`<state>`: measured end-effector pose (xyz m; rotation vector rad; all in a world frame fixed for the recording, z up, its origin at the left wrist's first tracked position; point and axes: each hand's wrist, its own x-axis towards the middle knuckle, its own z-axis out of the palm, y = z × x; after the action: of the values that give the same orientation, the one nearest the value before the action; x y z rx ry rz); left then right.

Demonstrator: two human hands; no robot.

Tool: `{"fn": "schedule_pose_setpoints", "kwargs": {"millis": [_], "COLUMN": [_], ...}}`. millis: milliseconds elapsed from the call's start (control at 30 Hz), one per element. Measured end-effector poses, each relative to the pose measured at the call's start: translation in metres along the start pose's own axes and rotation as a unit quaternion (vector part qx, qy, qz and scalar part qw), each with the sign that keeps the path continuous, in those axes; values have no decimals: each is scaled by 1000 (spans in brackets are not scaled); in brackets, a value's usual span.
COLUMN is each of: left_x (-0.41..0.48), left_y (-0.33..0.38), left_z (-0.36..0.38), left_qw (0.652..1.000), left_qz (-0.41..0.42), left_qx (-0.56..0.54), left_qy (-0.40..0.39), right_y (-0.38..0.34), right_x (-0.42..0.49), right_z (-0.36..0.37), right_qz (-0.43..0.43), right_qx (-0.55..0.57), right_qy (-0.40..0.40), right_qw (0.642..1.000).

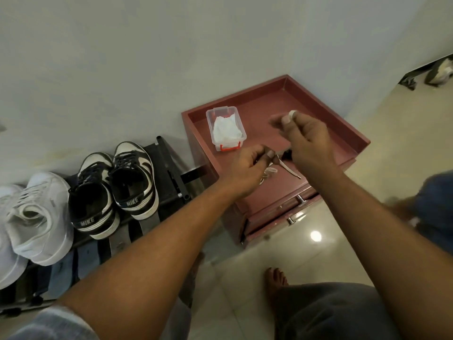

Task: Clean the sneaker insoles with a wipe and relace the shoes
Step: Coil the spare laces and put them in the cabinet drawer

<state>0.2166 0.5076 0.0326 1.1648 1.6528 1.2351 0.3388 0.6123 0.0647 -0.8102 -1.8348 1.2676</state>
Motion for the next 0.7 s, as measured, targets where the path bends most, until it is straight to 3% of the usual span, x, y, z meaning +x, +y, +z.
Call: {"fn": "schedule_pose_setpoints", "kwargs": {"millis": [67,167,267,367,467,700], "left_x": [-1,-1,1,4,6,12], "left_y": [2,5,3,-2,-4,-7], "left_z": [-5,-10,-18,-25,-24,-21], "left_qw": [998,986,966,952,952,967], "left_qz": [29,86,137,166,182,163], "left_qx": [48,138,198,222,192,87], "left_qy": [7,39,94,129,153,178], "right_y": [9,10,13,20,12,-2], "right_x": [-2,-2,-2,0,-1,-3], "right_z": [-2,-4,-10,-11,-9,-5], "right_qz": [-54,-128,-99,27,155,247], "right_qx": [-133,-228,-255,-147,10,179], "right_qy": [-43,-68,-128,-223,-269,-303], "right_qw": [989,963,953,963,951,903]}}
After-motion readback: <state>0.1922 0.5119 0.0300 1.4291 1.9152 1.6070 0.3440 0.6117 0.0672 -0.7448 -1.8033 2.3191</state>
